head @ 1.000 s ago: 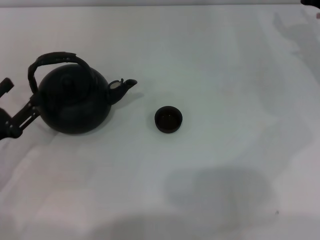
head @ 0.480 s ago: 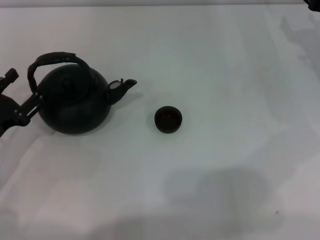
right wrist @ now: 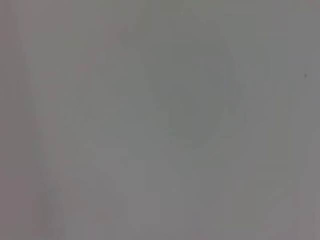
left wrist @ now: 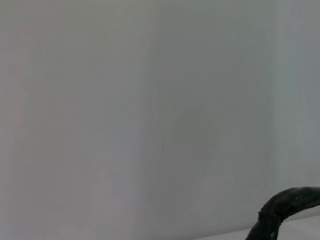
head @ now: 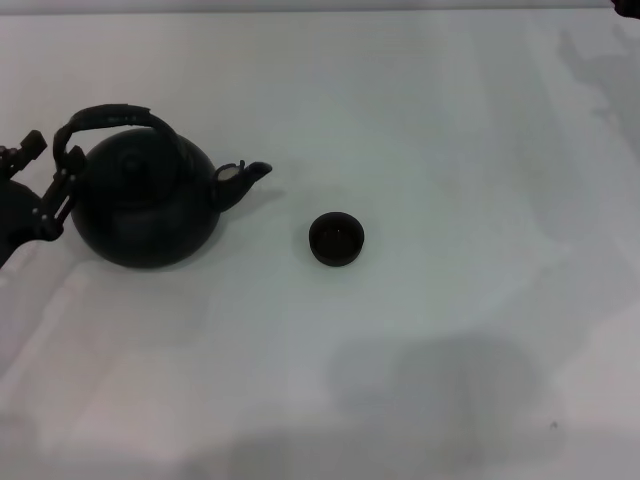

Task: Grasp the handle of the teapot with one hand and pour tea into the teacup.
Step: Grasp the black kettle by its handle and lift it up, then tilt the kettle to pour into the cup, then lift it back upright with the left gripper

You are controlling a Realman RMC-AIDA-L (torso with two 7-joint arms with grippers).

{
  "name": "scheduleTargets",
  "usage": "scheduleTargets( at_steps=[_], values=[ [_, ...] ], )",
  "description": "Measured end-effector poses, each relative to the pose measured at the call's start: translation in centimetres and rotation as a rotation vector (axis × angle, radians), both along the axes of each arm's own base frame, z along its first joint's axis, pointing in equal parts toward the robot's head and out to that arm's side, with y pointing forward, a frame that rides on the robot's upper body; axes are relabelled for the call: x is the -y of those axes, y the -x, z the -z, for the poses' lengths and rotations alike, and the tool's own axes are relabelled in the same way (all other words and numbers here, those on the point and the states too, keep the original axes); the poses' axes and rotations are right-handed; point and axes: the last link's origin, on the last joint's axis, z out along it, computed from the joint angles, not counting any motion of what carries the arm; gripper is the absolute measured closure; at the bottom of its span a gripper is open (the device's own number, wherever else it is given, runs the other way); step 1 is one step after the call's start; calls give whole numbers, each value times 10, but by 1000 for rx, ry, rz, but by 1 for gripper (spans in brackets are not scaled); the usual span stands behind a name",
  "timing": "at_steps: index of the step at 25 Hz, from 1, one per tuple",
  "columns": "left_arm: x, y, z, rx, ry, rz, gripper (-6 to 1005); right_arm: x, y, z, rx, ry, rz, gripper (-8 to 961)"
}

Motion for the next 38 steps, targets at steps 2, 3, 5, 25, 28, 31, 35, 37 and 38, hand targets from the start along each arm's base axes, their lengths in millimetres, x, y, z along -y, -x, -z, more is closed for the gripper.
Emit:
scheduleTargets(
  at_steps=[2,3,5,25,28,31,35,37,38],
  values=[
    [-1,0,0,2,-4,-2,517,0,0,0,0,0,0,113],
    [-1,0,-1,5,-7,-3,556,0,0,0,0,1,0,113],
    [-1,0,-1,10,-10,-6,613,0,0,1,-1,2,1,113],
    [-16,-31,-2,-63,-137,171,874,2,-4,2,1,7,19,113],
    [-25,-41,0,-102,-156,224,877,3,-5,2,1,7,19,113],
    [-31,-47,1,-122,-164,255,879,3,-5,2,-1,8,22,113],
    [-39,-55,1,-169,-182,301,882,5,-7,4,-3,13,29,113],
    [-42,-56,0,-199,-192,317,881,5,-7,4,-3,13,30,113],
    [-43,-57,-1,-210,-195,323,881,5,-7,4,-3,13,30,113]
  ],
)
